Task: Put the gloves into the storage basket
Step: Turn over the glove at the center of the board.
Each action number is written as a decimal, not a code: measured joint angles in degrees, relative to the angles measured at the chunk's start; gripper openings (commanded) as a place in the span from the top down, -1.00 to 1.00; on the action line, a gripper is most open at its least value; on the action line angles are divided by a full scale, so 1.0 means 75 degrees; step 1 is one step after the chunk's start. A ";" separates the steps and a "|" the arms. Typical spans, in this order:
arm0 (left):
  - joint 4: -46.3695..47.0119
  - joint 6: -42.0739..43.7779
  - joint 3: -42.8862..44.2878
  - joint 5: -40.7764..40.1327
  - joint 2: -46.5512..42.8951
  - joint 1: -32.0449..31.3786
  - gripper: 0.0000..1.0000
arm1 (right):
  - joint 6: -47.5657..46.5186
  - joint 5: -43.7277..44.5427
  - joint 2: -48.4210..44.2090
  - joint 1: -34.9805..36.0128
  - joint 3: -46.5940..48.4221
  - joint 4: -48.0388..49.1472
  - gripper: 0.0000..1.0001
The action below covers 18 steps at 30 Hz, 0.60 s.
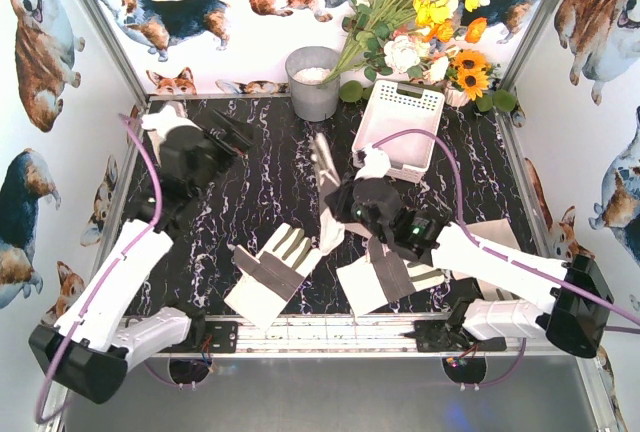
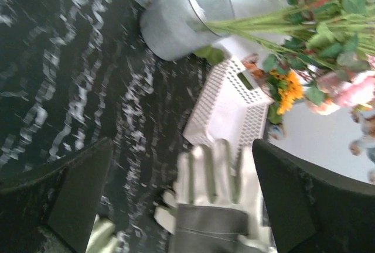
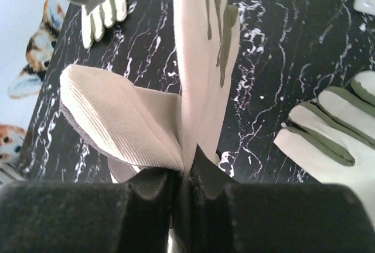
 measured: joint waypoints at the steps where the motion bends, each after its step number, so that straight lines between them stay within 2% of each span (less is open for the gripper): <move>1: -0.0067 0.0309 0.0055 0.0297 -0.0006 0.0341 -0.99 | 0.0326 -0.0079 -0.0006 -0.0175 -0.0006 -0.0067 1.00; 6: -0.0458 0.1874 0.0274 0.1349 0.0000 0.1816 -0.99 | 0.1501 -0.0181 0.0038 -0.0664 -0.0096 -0.0166 1.00; 10: -0.0562 0.2923 0.0216 0.1830 0.0009 0.2565 -0.99 | 0.1973 -0.0251 0.0437 -0.0673 -0.0026 -0.0096 1.00; 15: -0.0335 0.4185 -0.0283 0.1801 -0.0087 0.2926 -0.99 | 0.2267 -0.0606 0.1784 -0.0676 0.0682 0.0297 1.00; 18: -0.0131 0.4867 -0.0717 0.1542 -0.0230 0.2943 -0.99 | 0.2299 -0.0938 0.2850 -0.0673 0.1582 0.0557 1.00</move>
